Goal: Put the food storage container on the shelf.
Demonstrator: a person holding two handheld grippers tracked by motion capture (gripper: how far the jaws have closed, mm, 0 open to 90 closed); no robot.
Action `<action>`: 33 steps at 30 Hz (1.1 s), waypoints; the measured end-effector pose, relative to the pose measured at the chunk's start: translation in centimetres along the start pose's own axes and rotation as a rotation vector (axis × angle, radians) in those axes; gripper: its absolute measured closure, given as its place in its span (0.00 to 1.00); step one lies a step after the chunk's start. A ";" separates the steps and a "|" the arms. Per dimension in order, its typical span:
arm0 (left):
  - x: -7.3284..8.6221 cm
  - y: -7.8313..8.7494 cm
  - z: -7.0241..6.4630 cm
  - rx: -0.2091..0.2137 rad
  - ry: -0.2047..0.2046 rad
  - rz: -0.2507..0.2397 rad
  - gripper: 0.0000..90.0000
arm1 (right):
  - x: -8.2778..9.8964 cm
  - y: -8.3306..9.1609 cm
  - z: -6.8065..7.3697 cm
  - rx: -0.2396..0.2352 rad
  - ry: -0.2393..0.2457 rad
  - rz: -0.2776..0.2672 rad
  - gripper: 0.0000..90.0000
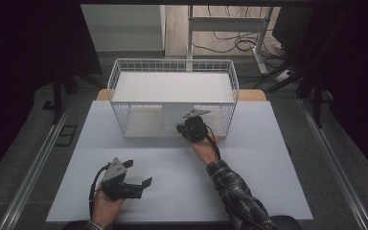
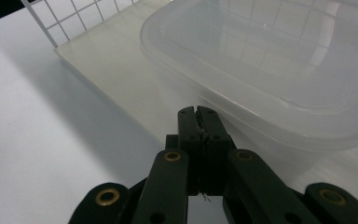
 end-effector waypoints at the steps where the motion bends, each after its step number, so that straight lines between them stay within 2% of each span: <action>1: 0.0 0.0 0.0 0.000 0.000 0.000 0.04 | 0.0 0.0 0.0 0.000 0.000 0.000 0.98; 8: 0.0 0.1 0.1 0.010 0.020 -0.003 0.04 | -0.2 0.6 0.7 -0.023 -0.006 -0.005 0.89; 9: 0.0 0.0 0.0 0.018 0.027 0.001 0.04 | -0.2 0.8 0.9 -0.028 -0.001 -0.006 0.85; 13: 0.0 0.0 -0.1 0.039 0.043 0.011 0.03 | -0.3 1.2 1.4 -0.040 0.011 -0.009 0.79; 17: 0.1 -0.1 -0.2 0.041 0.044 0.024 0.03 | -0.3 1.6 1.6 -0.045 0.012 -0.014 0.74; 22: 0.1 -0.1 -0.1 0.041 0.057 0.019 0.03 | -0.5 2.4 2.1 -0.049 0.025 -0.018 0.62; 24: 0.1 0.0 -0.1 0.040 0.057 0.018 0.03 | -0.5 2.5 2.2 -0.050 0.027 -0.019 0.61; 25: 0.1 -0.1 -0.1 0.038 0.054 0.018 0.03 | -0.5 2.8 2.3 -0.051 0.027 -0.021 0.56; 30: 0.3 -0.2 -0.2 0.035 0.036 0.032 0.02 | -0.4 3.5 2.6 -0.065 0.032 -0.019 0.48; 33: 0.4 -0.2 -0.2 0.033 0.032 0.037 0.02 | -0.1 4.4 2.9 -0.078 0.035 -0.007 0.40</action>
Point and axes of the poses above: each handheld gripper's, and its own axes: y roughly backward along the jaws, x roughly out of its underside, z roughly to its left, the point moved 6 cm from there along -y, roughly forward along the jaws, and after that the axes turned 13 degrees about -z, right-handed, at the moved point
